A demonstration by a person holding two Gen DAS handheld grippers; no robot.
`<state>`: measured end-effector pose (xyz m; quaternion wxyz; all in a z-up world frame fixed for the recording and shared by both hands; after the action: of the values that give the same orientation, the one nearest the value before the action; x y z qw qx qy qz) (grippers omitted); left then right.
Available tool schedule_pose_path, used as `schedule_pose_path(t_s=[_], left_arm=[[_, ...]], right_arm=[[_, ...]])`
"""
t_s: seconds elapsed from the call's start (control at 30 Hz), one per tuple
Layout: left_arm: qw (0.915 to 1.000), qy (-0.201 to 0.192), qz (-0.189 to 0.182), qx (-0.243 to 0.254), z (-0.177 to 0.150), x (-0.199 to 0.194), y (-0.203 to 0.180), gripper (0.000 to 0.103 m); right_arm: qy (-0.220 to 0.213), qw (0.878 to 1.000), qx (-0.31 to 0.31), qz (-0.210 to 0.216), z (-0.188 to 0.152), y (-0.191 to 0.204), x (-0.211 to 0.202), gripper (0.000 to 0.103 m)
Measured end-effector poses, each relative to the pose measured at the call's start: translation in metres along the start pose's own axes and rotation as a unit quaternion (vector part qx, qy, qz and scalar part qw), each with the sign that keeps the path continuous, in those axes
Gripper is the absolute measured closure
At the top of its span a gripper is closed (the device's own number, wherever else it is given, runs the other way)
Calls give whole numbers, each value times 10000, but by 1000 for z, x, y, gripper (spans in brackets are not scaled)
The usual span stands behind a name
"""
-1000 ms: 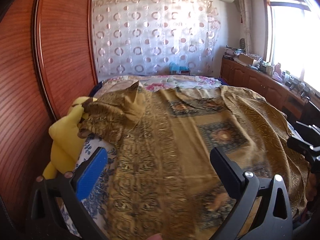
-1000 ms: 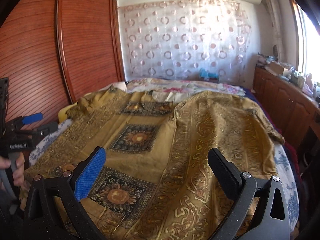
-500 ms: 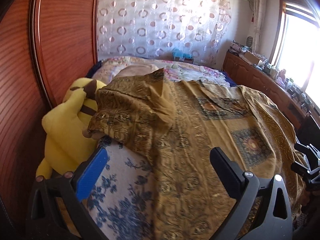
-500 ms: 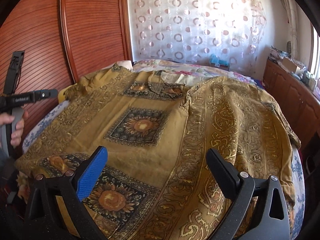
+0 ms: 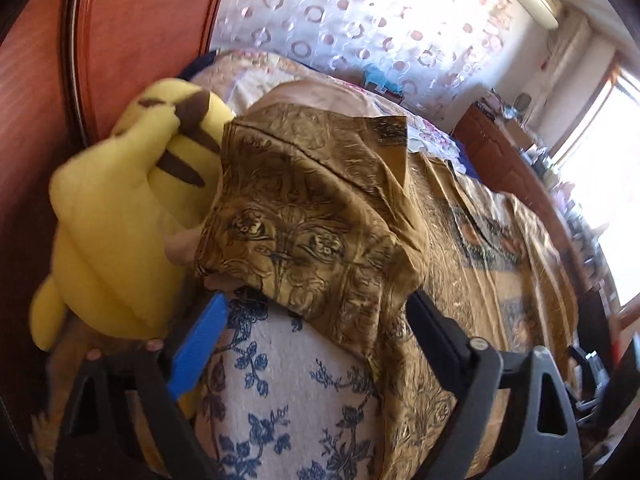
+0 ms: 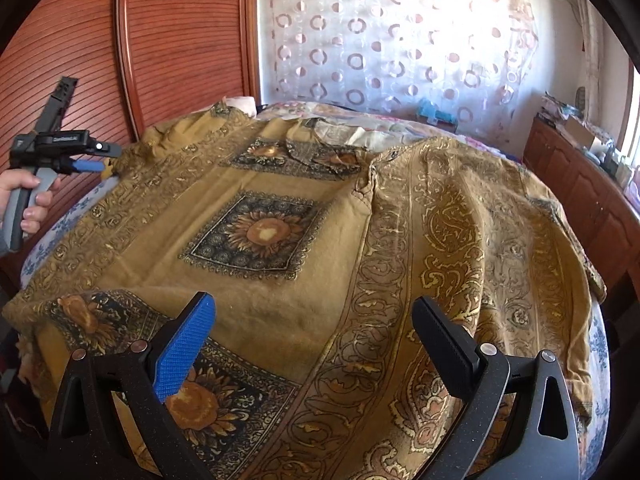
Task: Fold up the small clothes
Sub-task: 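Move the left gripper to the sleeve beside the yellow plush and grasp it, then fold the held sleeve inward across the shirt body and open the left gripper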
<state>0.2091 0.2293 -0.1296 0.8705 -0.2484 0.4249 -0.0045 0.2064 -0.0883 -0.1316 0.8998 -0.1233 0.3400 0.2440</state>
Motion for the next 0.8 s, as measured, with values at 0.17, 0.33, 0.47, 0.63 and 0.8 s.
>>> schedule_pose_path(t_s=[0.17,0.33,0.47,0.63,0.8], left_arm=[[9994,12,-156,-315,5,5,11,24],[9989,-123,-108,-443,12,2,18,49],[9993,-213,35,-296,14,-1,18,81],[9976,-571,382,128,21,-18,9,99],[9910,-910,490,856,25,-36,-35,103]], right_arm=[[-16,10000,44,28,-1,-1,0,3],[-19,9999,91,42,-2,-4,0,3],[-43,10000,78,11,-2,-3,0,3],[-60,9999,85,-8,-2,-2,0,3],[-65,9999,75,-17,-3,-2,-1,3]])
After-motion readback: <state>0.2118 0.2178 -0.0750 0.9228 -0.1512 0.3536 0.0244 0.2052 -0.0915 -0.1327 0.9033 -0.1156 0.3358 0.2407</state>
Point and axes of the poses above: each gripper's, at about its wrist camera, not at the fingertips, and x roughly the way its jaws point, y to its left, z to its top, the point moved 5 cm from there along x, roughly the way its jaws point, and after that the axes turned 3 degrees about -x, right-handed, at the moved point
